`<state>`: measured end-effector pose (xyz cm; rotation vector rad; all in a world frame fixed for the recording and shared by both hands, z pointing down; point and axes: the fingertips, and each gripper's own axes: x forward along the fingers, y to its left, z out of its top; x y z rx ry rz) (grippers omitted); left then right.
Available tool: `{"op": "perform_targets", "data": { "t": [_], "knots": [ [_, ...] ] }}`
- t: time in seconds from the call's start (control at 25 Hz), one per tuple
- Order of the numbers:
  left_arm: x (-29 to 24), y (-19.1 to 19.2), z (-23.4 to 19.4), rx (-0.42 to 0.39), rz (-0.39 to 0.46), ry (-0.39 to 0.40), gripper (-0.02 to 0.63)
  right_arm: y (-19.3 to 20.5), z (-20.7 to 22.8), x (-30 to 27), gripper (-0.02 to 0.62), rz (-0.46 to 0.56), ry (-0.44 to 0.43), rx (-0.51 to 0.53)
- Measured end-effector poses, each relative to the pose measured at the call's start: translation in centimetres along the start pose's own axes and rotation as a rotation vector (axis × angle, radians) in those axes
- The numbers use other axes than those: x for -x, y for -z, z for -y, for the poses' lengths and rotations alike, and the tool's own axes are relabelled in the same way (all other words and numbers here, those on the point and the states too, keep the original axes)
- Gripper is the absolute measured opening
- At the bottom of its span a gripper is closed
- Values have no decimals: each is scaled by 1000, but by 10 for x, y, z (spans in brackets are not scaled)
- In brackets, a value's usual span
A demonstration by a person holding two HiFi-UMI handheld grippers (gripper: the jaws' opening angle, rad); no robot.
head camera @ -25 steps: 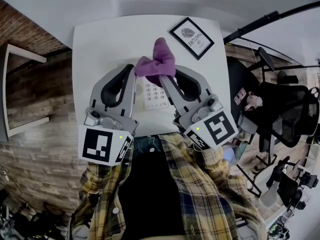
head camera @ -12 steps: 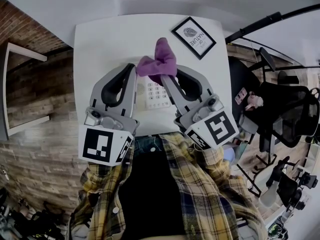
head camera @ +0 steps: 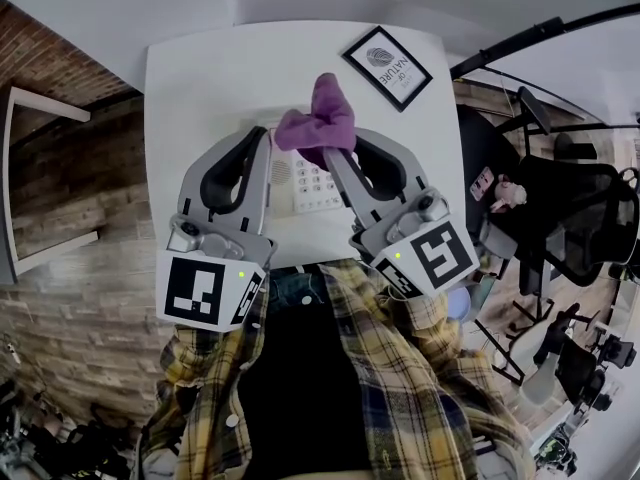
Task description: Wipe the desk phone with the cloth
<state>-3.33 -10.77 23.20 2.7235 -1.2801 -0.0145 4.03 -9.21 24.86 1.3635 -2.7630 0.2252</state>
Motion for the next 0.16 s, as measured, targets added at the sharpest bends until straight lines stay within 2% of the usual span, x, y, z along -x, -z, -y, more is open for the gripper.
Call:
{"op": "perform_targets", "data": {
  "t": [0.16],
  "knots": [
    [-3, 4, -1, 1, -7, -2, 17, 3, 6, 3, 60, -1, 16, -3]
  ]
}}
